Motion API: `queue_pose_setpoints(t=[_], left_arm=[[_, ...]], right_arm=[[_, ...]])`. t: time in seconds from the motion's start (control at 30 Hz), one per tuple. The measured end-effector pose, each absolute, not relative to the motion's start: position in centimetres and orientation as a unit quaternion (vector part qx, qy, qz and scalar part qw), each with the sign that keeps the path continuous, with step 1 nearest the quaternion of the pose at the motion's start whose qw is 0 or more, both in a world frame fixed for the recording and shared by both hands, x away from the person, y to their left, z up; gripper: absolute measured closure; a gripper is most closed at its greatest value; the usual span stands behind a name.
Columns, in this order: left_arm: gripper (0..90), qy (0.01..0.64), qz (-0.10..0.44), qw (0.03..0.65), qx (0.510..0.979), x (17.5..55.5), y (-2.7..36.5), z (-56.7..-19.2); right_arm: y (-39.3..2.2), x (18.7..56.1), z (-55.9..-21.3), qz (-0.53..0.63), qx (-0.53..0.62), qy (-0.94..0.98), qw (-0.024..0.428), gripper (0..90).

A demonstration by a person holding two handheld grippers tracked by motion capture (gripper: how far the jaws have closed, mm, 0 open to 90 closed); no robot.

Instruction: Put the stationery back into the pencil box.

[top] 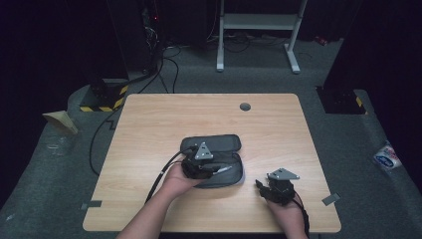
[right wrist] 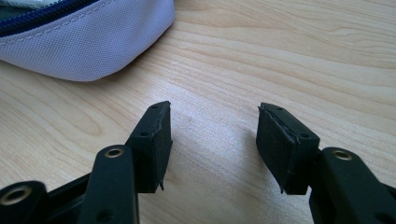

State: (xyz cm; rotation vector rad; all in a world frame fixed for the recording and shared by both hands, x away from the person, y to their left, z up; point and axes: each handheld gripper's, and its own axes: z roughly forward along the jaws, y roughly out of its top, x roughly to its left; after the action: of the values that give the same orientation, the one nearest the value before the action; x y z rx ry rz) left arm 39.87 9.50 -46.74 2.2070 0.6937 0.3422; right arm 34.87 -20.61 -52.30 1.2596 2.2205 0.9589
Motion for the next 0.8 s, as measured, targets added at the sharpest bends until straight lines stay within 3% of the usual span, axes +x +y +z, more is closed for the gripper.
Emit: queue_pose_setpoints(t=[0.5, 0.8], left_arm=[[32.1, 0.341, 0.135, 0.467, 0.805, 39.9, 11.0, -44.6], [19.6, 0.367, 0.155, 0.465, 0.791, 39.8, 12.8, -43.8]], right_arm=[[-20.6, 34.9, -52.3, 0.344, 0.452, 0.797, 0.206, 44.8], [-20.6, 34.9, -52.3, 0.344, 0.452, 0.797, 0.206, 44.8]])
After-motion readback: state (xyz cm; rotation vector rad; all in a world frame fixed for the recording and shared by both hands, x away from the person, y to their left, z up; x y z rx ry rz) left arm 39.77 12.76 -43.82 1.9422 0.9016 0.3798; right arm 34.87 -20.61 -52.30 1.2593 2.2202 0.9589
